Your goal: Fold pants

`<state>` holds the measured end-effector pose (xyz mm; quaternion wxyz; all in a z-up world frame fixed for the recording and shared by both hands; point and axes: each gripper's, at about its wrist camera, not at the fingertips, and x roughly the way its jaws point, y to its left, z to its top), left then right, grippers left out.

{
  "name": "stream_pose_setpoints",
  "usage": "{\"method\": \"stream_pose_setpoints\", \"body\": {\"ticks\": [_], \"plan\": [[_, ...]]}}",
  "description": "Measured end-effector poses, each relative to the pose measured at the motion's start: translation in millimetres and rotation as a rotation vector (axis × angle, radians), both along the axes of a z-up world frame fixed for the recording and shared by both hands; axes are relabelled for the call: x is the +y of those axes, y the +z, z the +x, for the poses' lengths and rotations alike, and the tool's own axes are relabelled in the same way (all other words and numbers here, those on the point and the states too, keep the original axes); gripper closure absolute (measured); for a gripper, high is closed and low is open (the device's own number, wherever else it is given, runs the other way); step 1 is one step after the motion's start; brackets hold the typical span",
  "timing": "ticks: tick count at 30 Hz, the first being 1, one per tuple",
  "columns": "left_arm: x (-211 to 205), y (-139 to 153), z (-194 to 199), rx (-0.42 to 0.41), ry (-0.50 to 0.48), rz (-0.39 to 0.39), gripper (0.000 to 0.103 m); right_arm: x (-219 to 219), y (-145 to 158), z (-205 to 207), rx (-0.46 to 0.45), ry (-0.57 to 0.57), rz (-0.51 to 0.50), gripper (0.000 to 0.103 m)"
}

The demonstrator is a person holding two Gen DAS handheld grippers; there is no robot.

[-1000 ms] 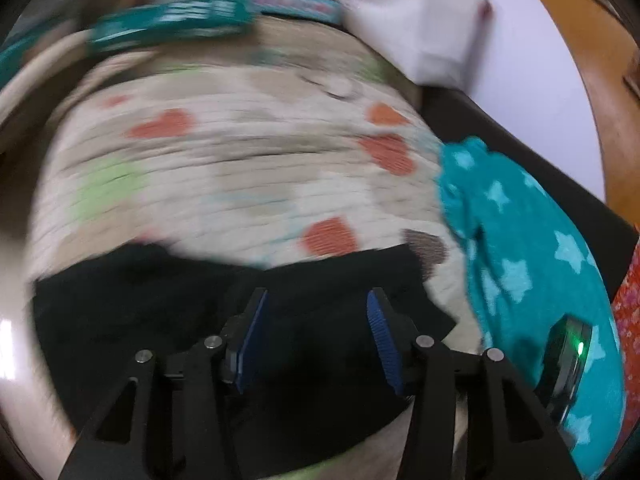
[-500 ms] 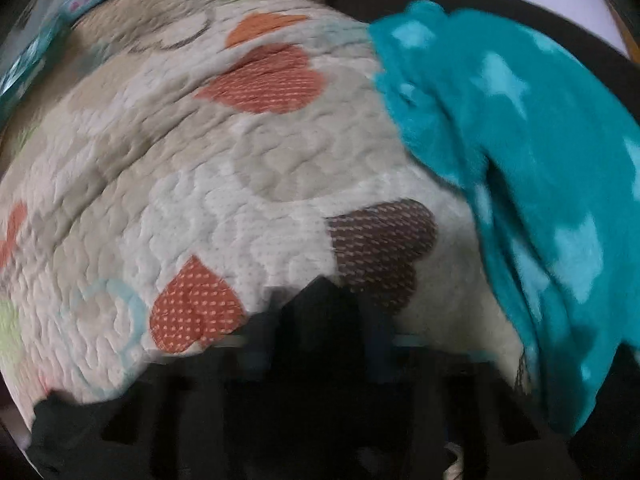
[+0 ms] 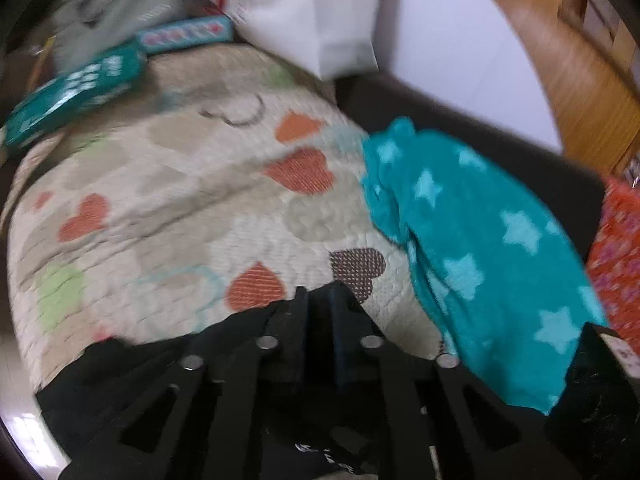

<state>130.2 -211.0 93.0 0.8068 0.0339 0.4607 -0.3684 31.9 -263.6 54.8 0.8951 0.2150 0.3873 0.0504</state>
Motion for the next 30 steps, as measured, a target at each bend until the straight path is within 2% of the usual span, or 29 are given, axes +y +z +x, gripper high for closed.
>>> {"method": "stream_pose_setpoints", "body": {"ticks": [2,6,10,15,17,20,23,26,30], "plan": [[32,12,0,-0.005,0.043,-0.047,0.103,29,11,6,-0.005,0.082,-0.025,0.082],[94,17,-3,-0.014,0.138,-0.097,0.103,78,13,22,0.021,0.205,-0.038,0.083],[159,-8,2,0.053,0.258,-0.17,0.103,127,4,38,0.053,0.314,-0.094,0.084],[233,-47,2,0.138,0.411,-0.291,0.103,188,-22,50,0.091,0.436,-0.188,0.084],[253,-62,5,0.163,0.463,-0.315,0.103,202,-36,57,0.117,0.466,-0.207,0.084],[278,-84,11,0.206,0.553,-0.326,0.102,212,-60,63,0.171,0.494,-0.223,0.078],[299,-92,13,0.229,0.626,-0.352,0.102,213,-70,60,0.19,0.508,-0.215,0.074],[318,-94,11,0.253,0.697,-0.395,0.099,209,-60,59,0.204,0.543,-0.153,0.061],[338,-87,3,0.244,0.782,-0.4,0.089,188,-28,58,0.169,0.547,-0.085,0.059]]}}
